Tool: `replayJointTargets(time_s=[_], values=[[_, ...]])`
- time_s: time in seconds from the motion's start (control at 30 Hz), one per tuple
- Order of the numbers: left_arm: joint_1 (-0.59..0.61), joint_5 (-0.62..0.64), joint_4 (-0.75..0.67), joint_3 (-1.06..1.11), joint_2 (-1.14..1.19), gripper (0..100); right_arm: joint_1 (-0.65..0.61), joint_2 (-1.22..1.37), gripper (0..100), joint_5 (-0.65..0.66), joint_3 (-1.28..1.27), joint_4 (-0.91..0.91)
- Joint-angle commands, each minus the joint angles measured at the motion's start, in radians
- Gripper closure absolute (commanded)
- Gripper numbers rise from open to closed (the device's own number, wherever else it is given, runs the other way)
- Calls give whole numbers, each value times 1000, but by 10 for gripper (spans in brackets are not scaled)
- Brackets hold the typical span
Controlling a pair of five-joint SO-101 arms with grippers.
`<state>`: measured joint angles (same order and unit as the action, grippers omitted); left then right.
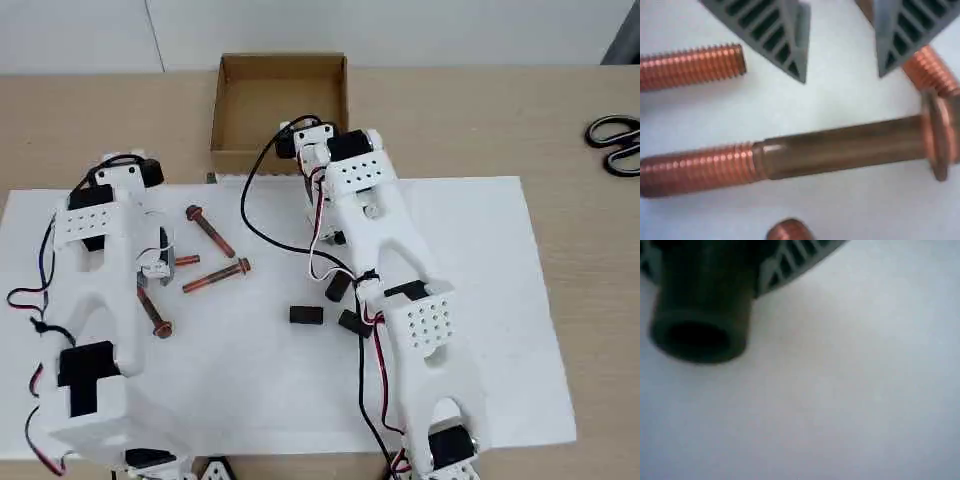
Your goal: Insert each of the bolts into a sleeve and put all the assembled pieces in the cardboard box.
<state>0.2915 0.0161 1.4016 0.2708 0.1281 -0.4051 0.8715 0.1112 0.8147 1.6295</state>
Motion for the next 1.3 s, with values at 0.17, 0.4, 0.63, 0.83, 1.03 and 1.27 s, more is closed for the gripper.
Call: replayJointTargets(time_s=[0.17,0.4,0.63,0.83,1.03,1.27], values=[[-2,-5,-12,-35,-8,911,-12,-130,995,11,61,51],[-5,-3,-9,-42,-17,969,16,-361,995,15,58,54],[-71,5,183,-305,-9,976,165,-516,995,14,-40,65],[-152,81,275,-512,-6,971,309,-668,995,11,-308,59],[-239,296,290,-513,34,971,403,-788,995,-68,-540,58],[-252,603,236,-533,221,993,518,-928,995,-172,-755,56]])
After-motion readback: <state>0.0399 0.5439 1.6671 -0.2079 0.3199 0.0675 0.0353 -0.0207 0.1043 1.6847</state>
